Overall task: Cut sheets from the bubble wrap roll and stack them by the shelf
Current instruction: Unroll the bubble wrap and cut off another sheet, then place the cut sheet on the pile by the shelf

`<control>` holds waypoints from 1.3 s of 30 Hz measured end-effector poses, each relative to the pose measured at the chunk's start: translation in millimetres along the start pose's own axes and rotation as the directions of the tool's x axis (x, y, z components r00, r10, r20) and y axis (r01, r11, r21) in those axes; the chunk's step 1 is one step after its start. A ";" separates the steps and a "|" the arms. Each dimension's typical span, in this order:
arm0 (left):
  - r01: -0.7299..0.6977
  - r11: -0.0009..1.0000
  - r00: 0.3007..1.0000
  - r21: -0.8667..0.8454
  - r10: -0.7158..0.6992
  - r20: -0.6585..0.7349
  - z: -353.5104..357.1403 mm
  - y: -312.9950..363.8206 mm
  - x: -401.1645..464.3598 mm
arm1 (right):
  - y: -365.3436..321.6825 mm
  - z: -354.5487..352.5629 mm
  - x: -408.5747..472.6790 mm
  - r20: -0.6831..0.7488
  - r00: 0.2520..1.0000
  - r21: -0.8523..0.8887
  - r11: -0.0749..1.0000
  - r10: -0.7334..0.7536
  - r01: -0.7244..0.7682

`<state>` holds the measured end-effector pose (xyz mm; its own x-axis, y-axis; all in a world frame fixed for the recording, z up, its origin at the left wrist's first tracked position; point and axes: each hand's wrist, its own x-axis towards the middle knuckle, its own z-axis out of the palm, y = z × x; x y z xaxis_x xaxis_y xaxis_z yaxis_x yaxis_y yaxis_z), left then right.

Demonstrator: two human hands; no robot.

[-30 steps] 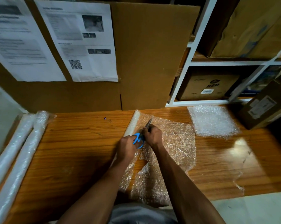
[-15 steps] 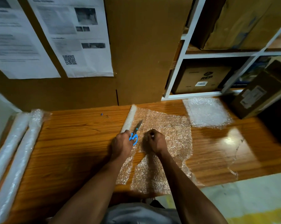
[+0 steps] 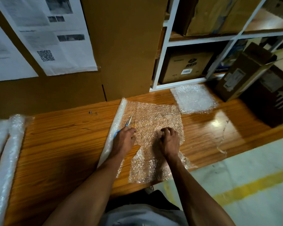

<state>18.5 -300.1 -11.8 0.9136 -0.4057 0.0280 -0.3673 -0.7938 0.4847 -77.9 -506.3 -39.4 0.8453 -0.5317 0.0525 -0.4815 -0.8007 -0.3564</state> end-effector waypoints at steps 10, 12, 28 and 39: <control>-0.095 0.987 0.980 0.129 0.070 0.185 39.4 20.1 4.4 | 75.9 -10.0 -16.6 0.134 0.958 -0.081 0.967 0.252 -0.243; -0.029 0.997 0.988 0.070 0.018 0.154 40.9 22.4 8.1 | 82.7 -13.5 -12.9 0.100 0.957 0.007 0.962 0.272 -0.274; 0.609 0.782 0.787 -0.135 -0.574 0.228 56.2 51.8 37.5 | 101.8 -39.7 31.2 0.230 0.935 0.572 0.740 0.270 -0.354; 0.551 0.644 0.833 -0.531 -0.465 0.301 41.6 54.1 23.6 | 111.0 -39.9 45.6 0.195 0.956 0.769 0.571 0.221 -0.289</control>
<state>12.9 -371.5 -21.4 0.8792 -0.1049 -0.4648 0.3596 -0.4938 0.7917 -102.1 -630.4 -39.4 0.7464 -0.6315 -0.2101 -0.3408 -0.0916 -0.9357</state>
